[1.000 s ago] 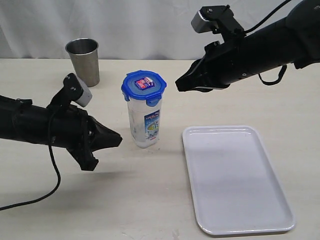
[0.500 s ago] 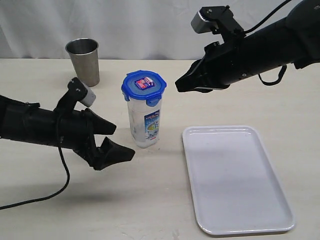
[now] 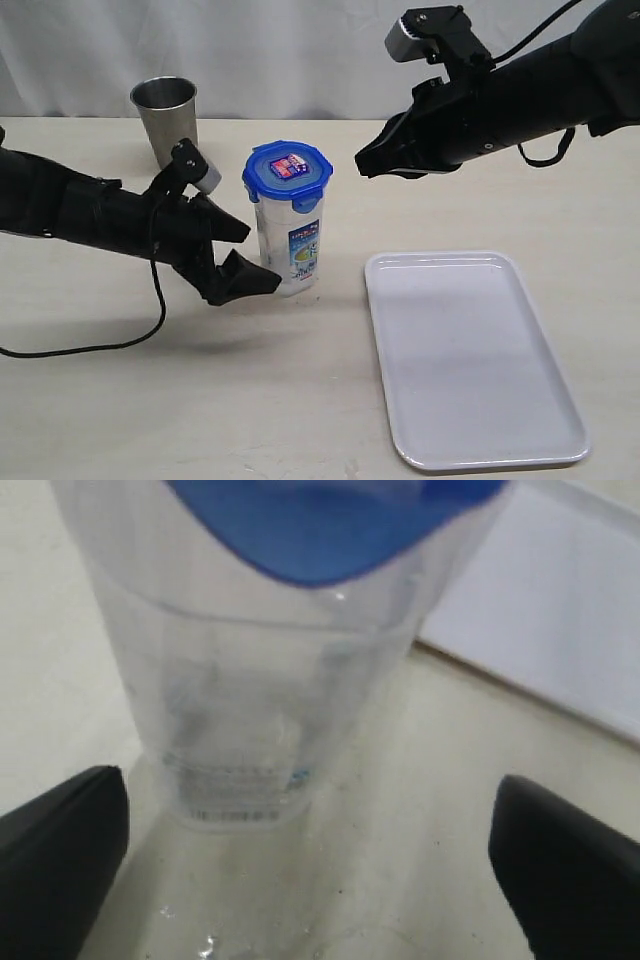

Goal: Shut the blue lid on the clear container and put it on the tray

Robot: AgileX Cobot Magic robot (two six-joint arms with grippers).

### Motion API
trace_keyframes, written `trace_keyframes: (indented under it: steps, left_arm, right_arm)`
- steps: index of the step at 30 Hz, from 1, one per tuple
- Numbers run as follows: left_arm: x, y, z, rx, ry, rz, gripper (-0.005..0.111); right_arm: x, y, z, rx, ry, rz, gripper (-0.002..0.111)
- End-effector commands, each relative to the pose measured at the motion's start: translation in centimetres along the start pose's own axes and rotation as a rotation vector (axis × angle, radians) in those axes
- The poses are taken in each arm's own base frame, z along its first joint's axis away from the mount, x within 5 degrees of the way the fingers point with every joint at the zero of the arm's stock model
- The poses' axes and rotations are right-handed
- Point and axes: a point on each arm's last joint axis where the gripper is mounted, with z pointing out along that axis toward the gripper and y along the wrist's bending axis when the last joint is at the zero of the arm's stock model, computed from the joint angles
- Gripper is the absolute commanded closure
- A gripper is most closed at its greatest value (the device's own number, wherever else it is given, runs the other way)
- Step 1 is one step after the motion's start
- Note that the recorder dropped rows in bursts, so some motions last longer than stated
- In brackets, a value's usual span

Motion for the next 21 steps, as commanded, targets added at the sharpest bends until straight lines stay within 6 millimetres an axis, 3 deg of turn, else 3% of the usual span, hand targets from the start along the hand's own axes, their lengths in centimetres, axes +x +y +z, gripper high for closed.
trace_keyframes:
  steps: [1, 21]
  left_arm:
    - [-0.39, 0.55, 0.50, 0.017, -0.016, 0.042, 0.017]
    - [-0.06, 0.83, 0.62, -0.003, 0.015, 0.055, 0.017]
  right_arm:
    - [-0.14, -0.03, -0.20, 0.017, -0.013, -0.007, 0.104]
    - [-0.24, -0.43, -0.21, 0.062, -0.023, -0.040, 0.104]
